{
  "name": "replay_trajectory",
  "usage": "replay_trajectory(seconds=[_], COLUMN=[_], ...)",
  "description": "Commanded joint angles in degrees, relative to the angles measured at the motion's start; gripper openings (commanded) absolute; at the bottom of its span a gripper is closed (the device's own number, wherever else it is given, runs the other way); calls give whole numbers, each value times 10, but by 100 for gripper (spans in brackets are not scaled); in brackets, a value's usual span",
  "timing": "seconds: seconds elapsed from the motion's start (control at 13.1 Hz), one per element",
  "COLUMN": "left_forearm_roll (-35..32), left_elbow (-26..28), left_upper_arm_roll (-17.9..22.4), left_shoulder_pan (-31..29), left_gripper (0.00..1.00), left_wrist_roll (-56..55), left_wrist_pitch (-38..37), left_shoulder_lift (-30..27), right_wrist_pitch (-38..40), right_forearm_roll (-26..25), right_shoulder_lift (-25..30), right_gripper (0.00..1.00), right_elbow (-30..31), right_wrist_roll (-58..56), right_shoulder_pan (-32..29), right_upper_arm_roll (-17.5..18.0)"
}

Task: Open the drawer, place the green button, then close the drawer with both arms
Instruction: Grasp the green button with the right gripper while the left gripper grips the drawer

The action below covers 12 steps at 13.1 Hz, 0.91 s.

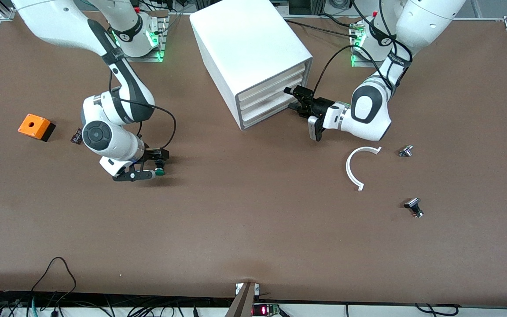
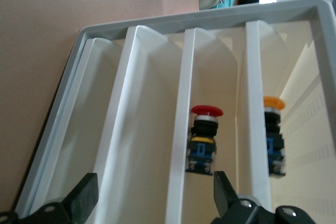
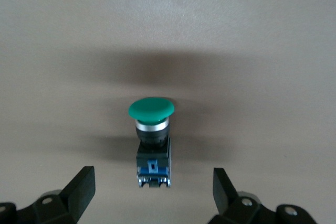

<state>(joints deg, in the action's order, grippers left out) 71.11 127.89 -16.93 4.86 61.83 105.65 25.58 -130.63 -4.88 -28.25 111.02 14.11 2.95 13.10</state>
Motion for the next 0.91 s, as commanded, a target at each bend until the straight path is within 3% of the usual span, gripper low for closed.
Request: replay_trajectory(seconds=[0.0, 0.23, 0.3, 0.53, 0.69, 0.84], left_forearm_roll=[18, 39, 42, 62, 62, 62], left_elbow=[3, 3, 1, 1, 1, 2], left_upper_arm_roll=[-1, -1, -2, -2, -3, -3], left_shoulder_pan=[-15, -20, -21, -21, -20, -14], left_gripper=[95, 95, 95, 87, 61, 56], left_wrist_roll=[51, 62, 78, 101, 101, 101], left_wrist_pitch=[1, -3, -3, -5, -21, -21], left_shoulder_lift=[25, 46, 57, 79, 80, 83], right_wrist_pitch=[-16, -16, -16, -13, -13, -12], right_forearm_roll=[-7, -7, -7, -7, -7, -7], right_shoulder_lift=[-16, -33, -37, -39, -39, -39], right_gripper=[99, 96, 86, 42, 20, 5], right_elbow=[3, 3, 3, 3, 2, -1], right_wrist_roll=[9, 6, 5, 4, 4, 5], right_shoulder_pan=[0, 1, 1, 1, 1, 1], right_upper_arm_roll=[1, 2, 2, 2, 2, 2])
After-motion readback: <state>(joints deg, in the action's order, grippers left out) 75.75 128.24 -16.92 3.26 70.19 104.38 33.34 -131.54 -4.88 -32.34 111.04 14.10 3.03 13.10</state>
